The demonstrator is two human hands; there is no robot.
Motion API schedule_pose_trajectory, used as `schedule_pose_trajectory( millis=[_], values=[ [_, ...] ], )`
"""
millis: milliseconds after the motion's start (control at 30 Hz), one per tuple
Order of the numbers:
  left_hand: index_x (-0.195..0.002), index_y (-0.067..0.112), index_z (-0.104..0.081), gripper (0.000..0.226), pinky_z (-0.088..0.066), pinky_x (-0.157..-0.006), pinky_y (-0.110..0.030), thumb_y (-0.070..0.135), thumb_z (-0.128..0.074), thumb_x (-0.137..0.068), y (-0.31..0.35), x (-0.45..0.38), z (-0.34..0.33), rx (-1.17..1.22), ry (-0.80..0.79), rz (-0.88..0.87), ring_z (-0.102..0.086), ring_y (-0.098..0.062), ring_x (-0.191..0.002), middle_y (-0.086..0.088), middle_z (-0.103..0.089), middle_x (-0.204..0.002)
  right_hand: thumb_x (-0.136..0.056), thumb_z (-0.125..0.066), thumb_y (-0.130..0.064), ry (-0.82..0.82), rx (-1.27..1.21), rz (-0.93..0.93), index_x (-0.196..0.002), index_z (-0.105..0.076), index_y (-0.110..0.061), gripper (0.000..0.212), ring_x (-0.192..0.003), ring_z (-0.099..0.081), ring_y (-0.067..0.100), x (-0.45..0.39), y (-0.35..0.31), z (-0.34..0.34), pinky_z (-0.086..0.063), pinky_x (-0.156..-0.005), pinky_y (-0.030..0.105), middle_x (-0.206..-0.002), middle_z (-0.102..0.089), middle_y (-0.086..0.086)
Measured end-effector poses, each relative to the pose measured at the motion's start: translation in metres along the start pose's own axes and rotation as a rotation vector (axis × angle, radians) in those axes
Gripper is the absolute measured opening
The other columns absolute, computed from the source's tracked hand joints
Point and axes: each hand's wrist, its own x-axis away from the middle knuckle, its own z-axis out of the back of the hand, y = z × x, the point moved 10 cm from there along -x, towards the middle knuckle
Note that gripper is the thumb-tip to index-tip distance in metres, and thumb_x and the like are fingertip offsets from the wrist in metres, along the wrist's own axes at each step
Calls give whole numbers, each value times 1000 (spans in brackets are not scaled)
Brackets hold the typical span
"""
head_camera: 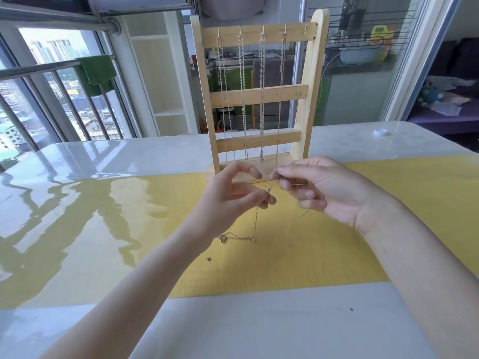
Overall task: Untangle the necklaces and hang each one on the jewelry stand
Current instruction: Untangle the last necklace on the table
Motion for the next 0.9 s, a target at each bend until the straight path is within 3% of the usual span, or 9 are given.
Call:
schedule_pose_trajectory(
  millis=[233,500,567,667,800,900],
  values=[
    [-92,16,-65,15,-52,-76,-19,2,-61,-89,5,2,-7,-141,-36,-38,-66,-9,-72,-1,-75,-80,-91,-58,-12,74,0,23,-82,-68,-5,14,-45,-33,7,-1,-1,6,-21,-35,15,-60,-53,-2],
    [-90,11,-67,11,-52,-74,-17,2,-61,-88,-8,2,0,133,25,133,-69,-11,-82,-4,-75,-88,-91,-60,-10,123,60,34,-79,-70,-6,16,-49,-38,9,-2,0,12,-28,-38,17,-61,-55,-1],
    [-88,12,-68,11,-53,-80,-19,3,-62,-87,-12,3,0,200,26,171,-69,-10,-83,-3,-75,-88,-90,-61,-12,139,165,39,-83,-71,-6,14,-57,-44,10,-1,0,12,-36,-44,18,-67,-59,0],
    [-89,10,-69,10,-53,-77,-17,4,-62,-86,-15,3,-1,297,19,207,-69,-9,-83,-3,-74,-89,-87,-66,-19,207,444,108,-91,-71,-9,12,-75,-53,9,1,-7,13,-43,-64,20,-85,-65,0],
    [-95,6,-68,11,-54,-80,-18,5,-62,-87,-17,2,3,312,51,209,-69,-8,-83,-3,-74,-90,-81,-72,-17,328,536,355,-73,-70,-16,8,-70,-55,7,10,-41,14,-46,-71,26,-73,-66,-5],
    [-96,4,-68,12,-53,-78,-18,3,-63,-86,-14,1,9,269,107,168,-69,-10,-82,-4,-74,-88,-79,-74,-15,265,566,378,-72,-73,-15,7,-73,-61,11,10,-44,3,-51,-76,30,-74,-71,0]
  ],
)
